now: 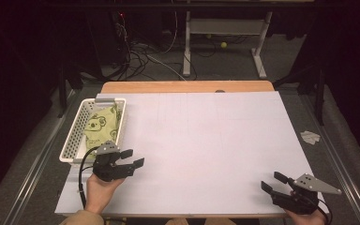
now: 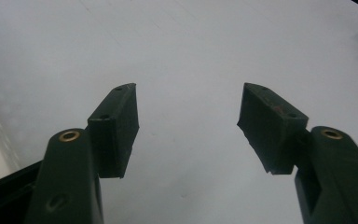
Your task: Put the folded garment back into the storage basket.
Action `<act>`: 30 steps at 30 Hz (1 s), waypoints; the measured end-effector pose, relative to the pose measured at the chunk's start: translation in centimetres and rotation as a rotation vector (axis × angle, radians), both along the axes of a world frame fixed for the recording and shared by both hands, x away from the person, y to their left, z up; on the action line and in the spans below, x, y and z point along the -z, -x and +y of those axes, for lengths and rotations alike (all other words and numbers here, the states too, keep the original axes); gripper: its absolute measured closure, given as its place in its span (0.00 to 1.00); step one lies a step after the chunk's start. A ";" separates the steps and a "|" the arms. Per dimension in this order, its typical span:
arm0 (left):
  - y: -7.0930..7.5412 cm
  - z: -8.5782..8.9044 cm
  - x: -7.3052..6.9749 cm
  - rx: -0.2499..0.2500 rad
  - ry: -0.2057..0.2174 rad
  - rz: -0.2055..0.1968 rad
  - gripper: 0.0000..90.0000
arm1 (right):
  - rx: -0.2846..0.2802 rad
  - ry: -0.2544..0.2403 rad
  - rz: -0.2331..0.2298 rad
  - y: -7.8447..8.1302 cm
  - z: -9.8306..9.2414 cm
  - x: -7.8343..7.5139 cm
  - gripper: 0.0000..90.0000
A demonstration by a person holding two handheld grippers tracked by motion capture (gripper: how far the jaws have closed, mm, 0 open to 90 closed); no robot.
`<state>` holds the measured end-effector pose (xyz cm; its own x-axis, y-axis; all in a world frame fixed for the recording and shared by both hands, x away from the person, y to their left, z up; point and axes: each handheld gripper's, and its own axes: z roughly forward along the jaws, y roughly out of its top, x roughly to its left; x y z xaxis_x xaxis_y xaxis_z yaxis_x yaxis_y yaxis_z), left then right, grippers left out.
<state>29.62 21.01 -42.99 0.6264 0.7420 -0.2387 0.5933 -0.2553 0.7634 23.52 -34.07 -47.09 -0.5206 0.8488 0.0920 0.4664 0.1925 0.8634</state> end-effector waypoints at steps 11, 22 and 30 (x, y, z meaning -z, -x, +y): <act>1.0 1.0 0.5 -0.009 0.006 -0.017 0.39 | 0.003 0.008 -0.001 0.0 0.1 0.0 0.38; 1.9 1.8 0.9 -0.020 0.004 -0.031 0.39 | 0.002 0.006 -0.006 0.1 0.0 -0.1 0.38; 2.6 2.8 1.5 -0.034 0.008 -0.030 0.39 | 0.002 0.010 -0.004 0.0 0.1 0.0 0.38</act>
